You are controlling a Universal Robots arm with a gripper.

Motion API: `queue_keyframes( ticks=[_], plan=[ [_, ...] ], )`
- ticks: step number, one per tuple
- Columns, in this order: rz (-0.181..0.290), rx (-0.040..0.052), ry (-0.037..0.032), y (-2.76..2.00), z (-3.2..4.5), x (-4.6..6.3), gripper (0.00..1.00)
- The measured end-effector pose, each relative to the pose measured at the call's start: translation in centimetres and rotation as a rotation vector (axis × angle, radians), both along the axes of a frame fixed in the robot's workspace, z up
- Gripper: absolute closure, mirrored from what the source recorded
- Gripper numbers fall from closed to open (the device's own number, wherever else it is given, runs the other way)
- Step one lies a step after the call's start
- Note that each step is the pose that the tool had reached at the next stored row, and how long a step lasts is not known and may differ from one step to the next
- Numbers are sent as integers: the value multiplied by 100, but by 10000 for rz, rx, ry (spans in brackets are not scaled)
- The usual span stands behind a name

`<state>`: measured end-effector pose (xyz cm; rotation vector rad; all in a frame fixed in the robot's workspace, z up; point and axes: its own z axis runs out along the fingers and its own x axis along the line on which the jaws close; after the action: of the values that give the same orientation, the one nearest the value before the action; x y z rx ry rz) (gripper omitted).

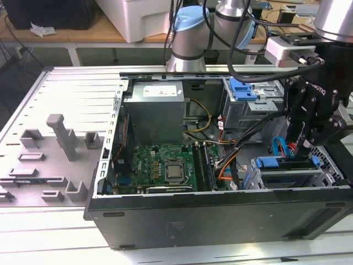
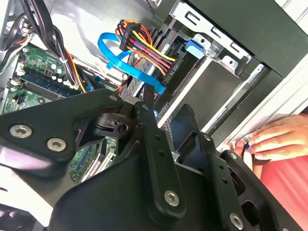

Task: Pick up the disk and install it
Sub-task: 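Insert the second disk wire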

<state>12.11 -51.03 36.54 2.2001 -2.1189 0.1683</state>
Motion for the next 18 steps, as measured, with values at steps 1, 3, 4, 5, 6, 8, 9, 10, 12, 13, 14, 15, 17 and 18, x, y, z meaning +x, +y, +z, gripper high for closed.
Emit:
queue_keyframes(
  ticks=[1, 3, 4, 5, 6, 8, 9, 10, 12, 13, 14, 15, 17, 18],
  plan=[
    [0, -1, 0, 0, 1, 0, 58],
    [0, 0, 0, 0, 1, 0, 58],
    [0, 0, 0, 0, 1, 0, 58],
    [0, -1, 0, 0, 2, 0, 58],
    [-1, -1, 0, 0, 2, 0, 58],
    [0, 0, 0, 0, 2, 0, 58],
    [-1, 0, 0, 0, 3, 0, 60],
    [0, 0, 0, 0, 3, 0, 67],
    [0, 0, 0, 0, 4, 0, 73],
    [0, 1, 0, 0, 3, 0, 85],
    [0, -1, 0, 0, 4, 0, 89],
    [0, -1, 0, 0, 4, 0, 89],
    [0, 0, 0, 0, 5, 0, 89],
    [0, 0, 0, 0, 5, 0, 89]
  ],
)
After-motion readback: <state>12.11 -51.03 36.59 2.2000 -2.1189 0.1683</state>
